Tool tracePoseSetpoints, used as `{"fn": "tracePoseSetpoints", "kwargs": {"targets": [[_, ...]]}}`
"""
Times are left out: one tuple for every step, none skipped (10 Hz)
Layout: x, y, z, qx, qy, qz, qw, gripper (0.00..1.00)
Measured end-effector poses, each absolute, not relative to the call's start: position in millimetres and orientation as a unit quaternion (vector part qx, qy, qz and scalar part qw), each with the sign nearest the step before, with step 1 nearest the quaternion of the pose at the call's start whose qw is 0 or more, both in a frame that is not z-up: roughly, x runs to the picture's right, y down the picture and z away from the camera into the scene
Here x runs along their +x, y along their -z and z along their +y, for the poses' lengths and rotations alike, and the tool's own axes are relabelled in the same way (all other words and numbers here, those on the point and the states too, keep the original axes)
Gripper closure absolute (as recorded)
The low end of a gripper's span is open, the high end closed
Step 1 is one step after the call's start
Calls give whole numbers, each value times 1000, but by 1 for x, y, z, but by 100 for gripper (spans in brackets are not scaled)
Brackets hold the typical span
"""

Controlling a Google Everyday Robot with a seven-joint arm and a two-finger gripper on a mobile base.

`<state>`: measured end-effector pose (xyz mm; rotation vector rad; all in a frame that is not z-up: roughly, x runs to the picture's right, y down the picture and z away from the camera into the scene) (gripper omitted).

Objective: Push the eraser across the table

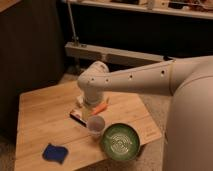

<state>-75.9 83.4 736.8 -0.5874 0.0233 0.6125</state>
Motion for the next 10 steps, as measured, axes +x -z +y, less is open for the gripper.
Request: {"fn": "tracePoseSetpoints", "kwargs": {"targets": [[-81,-744,70,-281,-303,-1,911,20],[-86,-759,58,-281,-311,-3,908,27],[-89,-773,57,-285,-314,4,906,38],[-91,-781,63,-288,-316,10,904,47],[-88,-794,70,-287,-318,19,903,55],[-82,-821,88,-287,-317,39,903,69],[-78,-837,100,-286,-313,51,904,77],[-75,-851,111,-285,-309,62,905,85],[-71,-867,124,-284,-303,77,906,96],[-67,-877,130,-281,-303,82,907,100]]}}
